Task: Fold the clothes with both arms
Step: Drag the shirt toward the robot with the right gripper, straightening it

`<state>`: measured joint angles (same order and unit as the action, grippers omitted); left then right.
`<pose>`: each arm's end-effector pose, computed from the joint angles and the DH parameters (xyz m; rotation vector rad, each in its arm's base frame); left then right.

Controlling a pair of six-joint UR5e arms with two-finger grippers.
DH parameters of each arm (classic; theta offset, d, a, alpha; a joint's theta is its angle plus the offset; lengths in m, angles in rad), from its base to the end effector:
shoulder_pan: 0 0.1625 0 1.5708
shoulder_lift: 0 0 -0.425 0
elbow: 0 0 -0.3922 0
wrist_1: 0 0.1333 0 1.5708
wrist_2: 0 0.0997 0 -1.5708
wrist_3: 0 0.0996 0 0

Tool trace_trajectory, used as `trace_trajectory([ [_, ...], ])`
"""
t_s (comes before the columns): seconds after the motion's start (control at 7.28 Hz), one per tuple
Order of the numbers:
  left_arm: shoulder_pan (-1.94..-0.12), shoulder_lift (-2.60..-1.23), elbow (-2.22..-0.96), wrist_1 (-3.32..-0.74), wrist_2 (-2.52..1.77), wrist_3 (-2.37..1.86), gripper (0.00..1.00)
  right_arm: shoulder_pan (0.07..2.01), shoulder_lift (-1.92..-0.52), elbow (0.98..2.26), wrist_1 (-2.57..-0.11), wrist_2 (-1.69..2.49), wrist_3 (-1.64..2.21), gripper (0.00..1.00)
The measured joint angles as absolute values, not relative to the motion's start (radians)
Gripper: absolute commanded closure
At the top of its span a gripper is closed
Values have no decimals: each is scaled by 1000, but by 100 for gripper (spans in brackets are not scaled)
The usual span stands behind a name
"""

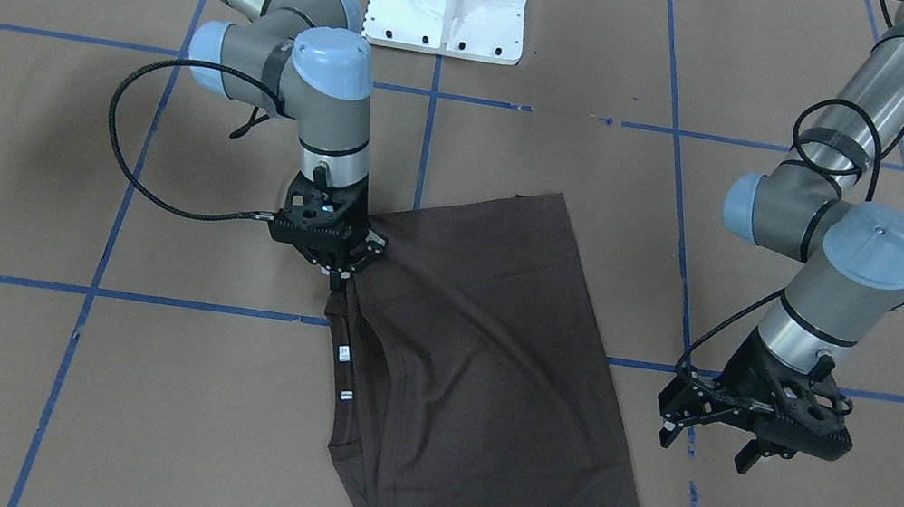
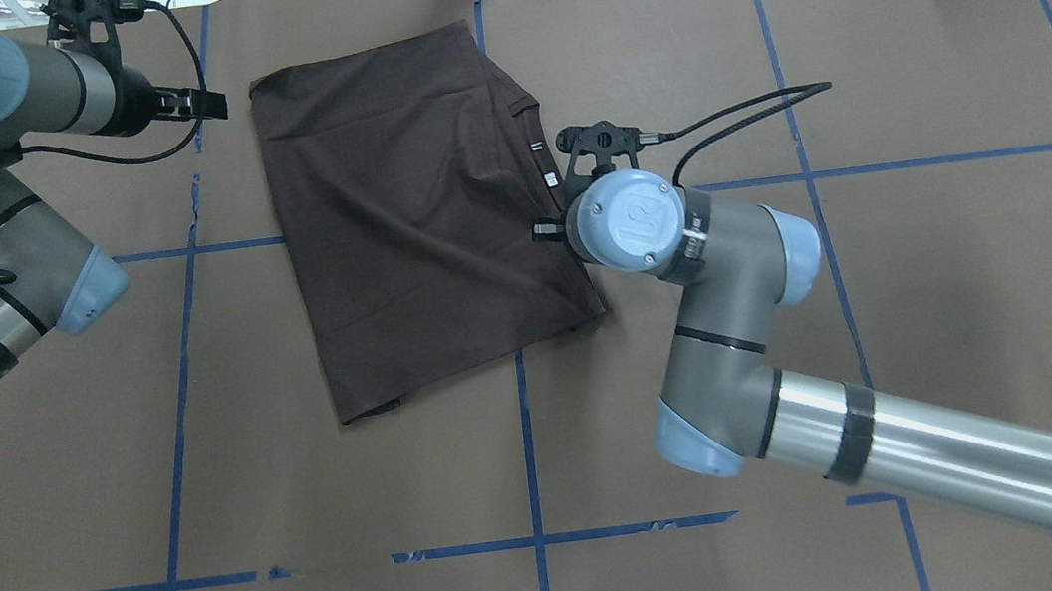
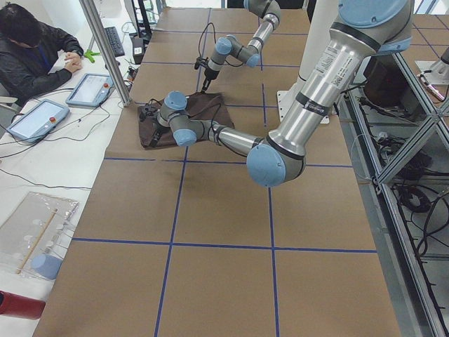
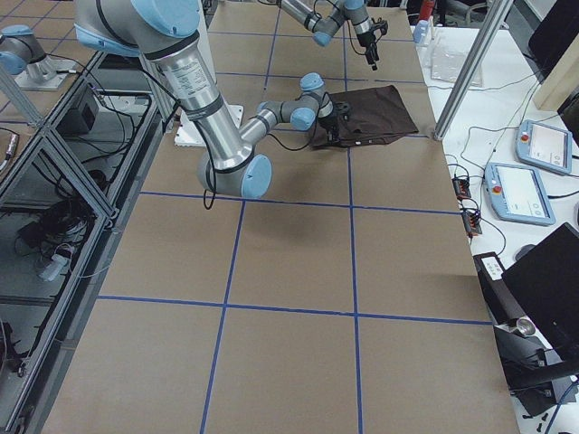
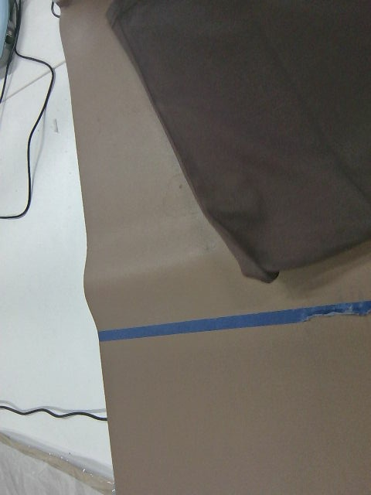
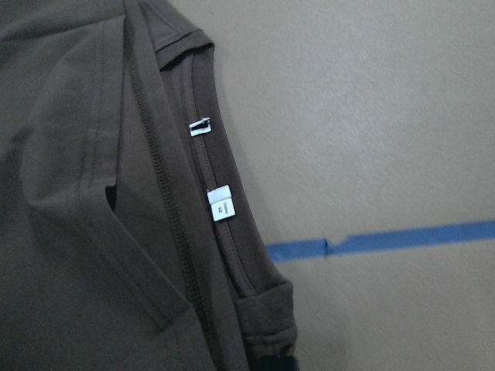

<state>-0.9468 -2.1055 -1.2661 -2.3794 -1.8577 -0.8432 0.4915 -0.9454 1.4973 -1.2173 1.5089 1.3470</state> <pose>0.3420 -0.6549 0.4013 0.5909 0.8832 -0.0492 -0.5712 -0.4639 0.2844 0.3721 -0.8305 0.2771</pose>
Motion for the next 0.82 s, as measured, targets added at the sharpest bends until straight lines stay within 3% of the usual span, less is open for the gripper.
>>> trace_trajectory([
  [0.27, -945, -2090, -1286, -2378, -1858, -845, 0, 411, -1109, 1678, -1218, 1445, 1366, 100],
  [0.41, -944, -2089, -1288, -2378, -1858, -846, 0, 383, -1181, 1749, -1217, 1428, 1371, 56],
  [0.55, -944, -2088, -1288, -2378, -1859, -846, 0, 366, -1238, 1800, -1216, 1419, 1372, 1],
  [0.82, -943, -2088, -1289, -2378, -1859, -846, 0, 354, -1270, 1836, -1211, 1417, 1355, 0],
])
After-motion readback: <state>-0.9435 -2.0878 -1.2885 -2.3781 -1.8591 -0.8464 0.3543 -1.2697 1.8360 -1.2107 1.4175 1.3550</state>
